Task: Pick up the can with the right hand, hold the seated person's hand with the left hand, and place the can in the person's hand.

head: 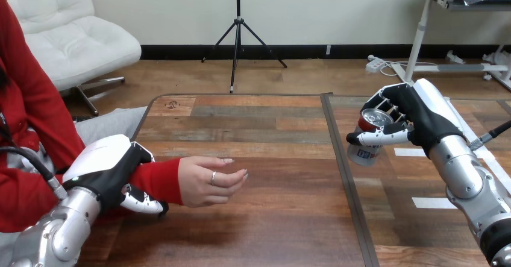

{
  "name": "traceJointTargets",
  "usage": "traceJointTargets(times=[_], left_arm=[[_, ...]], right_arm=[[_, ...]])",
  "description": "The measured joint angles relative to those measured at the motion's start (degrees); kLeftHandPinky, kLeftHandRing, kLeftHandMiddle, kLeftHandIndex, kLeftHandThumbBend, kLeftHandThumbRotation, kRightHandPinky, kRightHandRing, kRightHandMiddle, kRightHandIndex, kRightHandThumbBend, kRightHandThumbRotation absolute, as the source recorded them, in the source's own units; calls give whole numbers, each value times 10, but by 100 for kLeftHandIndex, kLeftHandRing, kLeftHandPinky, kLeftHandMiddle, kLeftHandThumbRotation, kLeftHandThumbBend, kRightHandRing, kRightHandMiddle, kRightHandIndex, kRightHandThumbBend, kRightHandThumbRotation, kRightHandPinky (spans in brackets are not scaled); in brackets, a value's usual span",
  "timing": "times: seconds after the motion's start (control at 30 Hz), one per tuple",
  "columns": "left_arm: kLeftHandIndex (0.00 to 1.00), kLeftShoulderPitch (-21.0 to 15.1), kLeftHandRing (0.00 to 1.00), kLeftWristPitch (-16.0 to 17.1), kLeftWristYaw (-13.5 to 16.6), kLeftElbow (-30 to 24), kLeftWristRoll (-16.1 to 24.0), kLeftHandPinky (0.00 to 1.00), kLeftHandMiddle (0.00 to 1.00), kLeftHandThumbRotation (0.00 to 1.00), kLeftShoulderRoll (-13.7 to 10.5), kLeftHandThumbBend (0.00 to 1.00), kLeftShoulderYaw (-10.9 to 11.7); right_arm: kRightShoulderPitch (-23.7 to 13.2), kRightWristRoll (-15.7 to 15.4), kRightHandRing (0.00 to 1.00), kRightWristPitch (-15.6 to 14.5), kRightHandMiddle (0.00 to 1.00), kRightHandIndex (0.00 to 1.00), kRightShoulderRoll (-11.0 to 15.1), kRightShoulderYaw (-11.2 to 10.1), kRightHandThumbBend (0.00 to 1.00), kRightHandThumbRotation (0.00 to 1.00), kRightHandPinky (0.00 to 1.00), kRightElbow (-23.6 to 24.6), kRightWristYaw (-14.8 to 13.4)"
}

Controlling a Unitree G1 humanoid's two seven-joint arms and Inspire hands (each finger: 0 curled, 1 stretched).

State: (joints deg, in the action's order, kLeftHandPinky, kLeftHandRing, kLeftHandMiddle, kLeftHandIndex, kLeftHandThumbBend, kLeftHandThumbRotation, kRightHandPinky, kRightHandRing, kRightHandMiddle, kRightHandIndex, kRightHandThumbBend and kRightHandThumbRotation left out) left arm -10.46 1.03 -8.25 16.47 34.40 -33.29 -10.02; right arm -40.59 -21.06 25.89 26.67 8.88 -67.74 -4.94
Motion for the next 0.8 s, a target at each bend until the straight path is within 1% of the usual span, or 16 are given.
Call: traceJointTargets(times=[0.37,0.8], left_arm=[[34,-15,21,-2,-3,12,0,14,31,0,7,65,-5],[34,-40,22,-15,-9,33,3,15,32,0,24,67,-10]], right_arm=[[0,-1,38,0,44,48,-1,1,71,0,34,0,5],[0,-2,37,0,43,48,-1,1,71,0,33,0,5]])
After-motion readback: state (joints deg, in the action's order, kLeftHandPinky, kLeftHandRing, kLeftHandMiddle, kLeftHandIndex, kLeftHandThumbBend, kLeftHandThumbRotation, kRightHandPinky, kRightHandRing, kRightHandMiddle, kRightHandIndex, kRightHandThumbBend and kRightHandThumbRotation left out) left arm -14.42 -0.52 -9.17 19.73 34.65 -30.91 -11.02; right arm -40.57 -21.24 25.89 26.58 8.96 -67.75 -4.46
